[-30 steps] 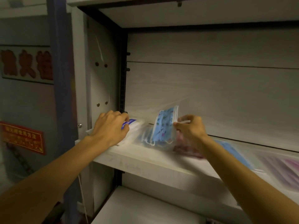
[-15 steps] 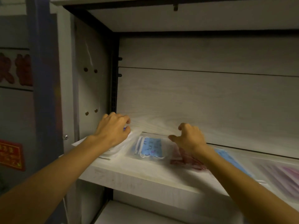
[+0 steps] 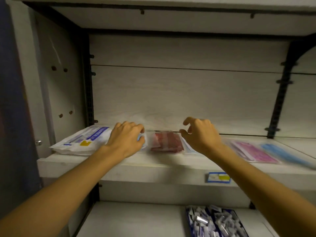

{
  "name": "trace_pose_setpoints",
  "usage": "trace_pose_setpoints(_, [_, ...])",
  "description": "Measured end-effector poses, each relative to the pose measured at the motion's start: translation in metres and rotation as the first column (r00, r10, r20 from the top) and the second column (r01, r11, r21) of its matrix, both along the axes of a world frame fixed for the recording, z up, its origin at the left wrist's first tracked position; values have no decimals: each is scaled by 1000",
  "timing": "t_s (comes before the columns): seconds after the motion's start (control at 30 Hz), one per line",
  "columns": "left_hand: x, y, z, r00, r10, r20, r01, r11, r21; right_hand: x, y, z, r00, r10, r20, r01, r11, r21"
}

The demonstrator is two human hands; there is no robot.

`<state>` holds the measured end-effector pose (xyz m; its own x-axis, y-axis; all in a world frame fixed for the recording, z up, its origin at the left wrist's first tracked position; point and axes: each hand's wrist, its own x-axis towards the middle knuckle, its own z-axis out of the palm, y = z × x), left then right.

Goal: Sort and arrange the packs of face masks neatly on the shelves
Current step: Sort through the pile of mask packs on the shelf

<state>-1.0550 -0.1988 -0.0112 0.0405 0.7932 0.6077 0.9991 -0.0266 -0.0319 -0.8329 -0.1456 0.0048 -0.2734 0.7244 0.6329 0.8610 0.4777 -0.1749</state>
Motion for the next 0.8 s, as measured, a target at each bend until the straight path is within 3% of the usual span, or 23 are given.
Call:
trace_pose_setpoints(0.27, [98,-31,-36,977,-213,-5,213,977,11,76,-62,-35,989,-115,92,118,993,-22])
trace_pose_setpoints(0.53, [183,-42,-25,948,-316,-42,316,949,1,175,-94,-35,976,-208,66,210,977,-35])
trace_pose_setpoints(0.8, [355,-31,-24,880,-474,-20,474,880,-9,354,-128,-23,938,-324,124,339,931,-135])
